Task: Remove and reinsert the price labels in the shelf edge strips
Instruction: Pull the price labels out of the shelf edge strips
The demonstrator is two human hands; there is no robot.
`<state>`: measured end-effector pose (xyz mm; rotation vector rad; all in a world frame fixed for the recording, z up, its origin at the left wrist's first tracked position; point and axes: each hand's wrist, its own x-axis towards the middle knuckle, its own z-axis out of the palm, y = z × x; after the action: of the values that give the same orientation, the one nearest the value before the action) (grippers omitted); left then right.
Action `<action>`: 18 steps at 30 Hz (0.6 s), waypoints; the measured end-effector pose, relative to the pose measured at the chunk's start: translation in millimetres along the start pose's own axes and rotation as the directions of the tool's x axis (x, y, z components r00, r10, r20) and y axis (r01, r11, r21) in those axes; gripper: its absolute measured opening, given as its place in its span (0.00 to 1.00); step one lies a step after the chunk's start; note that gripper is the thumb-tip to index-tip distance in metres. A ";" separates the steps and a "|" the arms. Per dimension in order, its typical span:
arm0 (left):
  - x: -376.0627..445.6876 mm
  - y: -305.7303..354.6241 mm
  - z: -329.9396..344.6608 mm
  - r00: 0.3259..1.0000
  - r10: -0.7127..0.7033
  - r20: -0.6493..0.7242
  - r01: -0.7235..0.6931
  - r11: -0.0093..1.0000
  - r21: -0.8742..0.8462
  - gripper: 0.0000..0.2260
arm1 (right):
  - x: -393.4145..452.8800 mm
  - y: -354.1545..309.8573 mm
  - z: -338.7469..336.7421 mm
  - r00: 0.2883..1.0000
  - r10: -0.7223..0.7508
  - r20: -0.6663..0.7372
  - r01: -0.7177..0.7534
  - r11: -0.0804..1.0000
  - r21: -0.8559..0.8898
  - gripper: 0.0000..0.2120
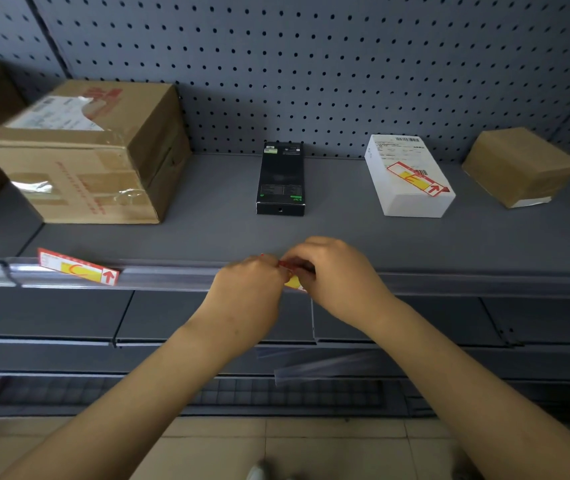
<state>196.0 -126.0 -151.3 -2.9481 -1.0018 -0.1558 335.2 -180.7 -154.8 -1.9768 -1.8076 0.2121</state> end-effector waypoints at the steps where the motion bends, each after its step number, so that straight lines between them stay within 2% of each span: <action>1: 0.4 -0.6 -2.6 1.000 0.001 0.004 -0.001 1.000 0.006 0.14 | -0.8 -0.2 -2.5 1.000 0.000 0.008 0.000 1.000 0.005 0.10; 6: 13.5 -2.8 -23.8 1.000 0.002 -0.030 -0.003 1.000 -0.031 0.11 | -9.8 6.2 -24.7 0.997 0.071 -0.011 -0.071 0.997 0.015 0.12; 9: 30.9 -0.1 -39.4 0.997 0.021 -0.071 -0.028 0.994 -0.103 0.12 | -13.9 19.7 -41.6 0.990 0.125 -0.072 -0.126 0.992 -0.012 0.10; 18: 105.8 27.4 -59.4 0.984 0.165 -0.064 -0.175 0.968 -0.179 0.13 | -7.3 71.3 -83.4 0.911 0.345 -0.225 -0.353 0.936 0.007 0.10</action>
<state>290.9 -86.8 -81.1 -3.1611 -0.7621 -0.3322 432.6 -209.1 -112.4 -2.2390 -1.3183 0.0647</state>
